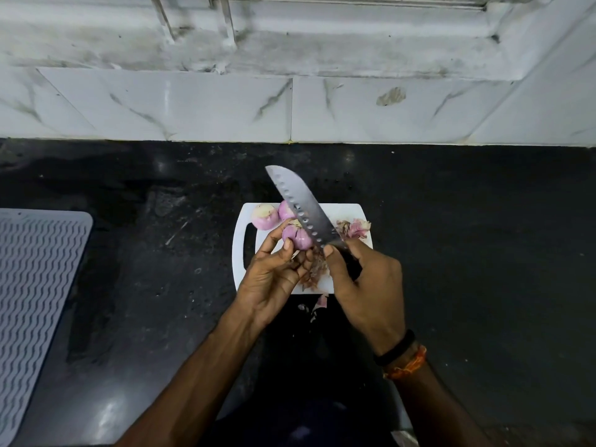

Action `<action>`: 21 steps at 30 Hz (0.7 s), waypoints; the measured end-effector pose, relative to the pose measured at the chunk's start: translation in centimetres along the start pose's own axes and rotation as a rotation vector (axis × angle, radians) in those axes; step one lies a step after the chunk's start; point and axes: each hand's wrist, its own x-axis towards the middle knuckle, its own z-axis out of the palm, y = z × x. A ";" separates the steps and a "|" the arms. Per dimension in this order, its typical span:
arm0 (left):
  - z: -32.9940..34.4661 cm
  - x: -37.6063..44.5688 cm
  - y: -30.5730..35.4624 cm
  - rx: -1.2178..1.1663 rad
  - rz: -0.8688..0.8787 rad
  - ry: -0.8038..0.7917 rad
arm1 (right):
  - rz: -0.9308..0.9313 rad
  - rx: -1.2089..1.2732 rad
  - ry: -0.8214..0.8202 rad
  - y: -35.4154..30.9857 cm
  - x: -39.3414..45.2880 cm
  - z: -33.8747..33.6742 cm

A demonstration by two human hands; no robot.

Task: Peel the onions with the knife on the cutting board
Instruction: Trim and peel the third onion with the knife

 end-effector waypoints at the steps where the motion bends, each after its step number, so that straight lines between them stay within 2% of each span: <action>1: 0.0 -0.1 0.0 0.002 -0.004 -0.003 | -0.012 -0.009 -0.010 0.0 0.0 0.1; 12: 0.0 -0.4 -0.5 -0.066 -0.037 -0.031 | -0.041 -0.174 0.082 0.3 1.1 -0.3; 17: -0.2 -0.3 -0.6 -0.112 -0.028 -0.013 | -0.096 -0.108 0.067 -0.5 0.6 -0.3; 21: -0.6 -0.3 -0.9 -0.092 -0.014 0.004 | -0.156 -0.114 -0.005 -0.5 -0.1 0.3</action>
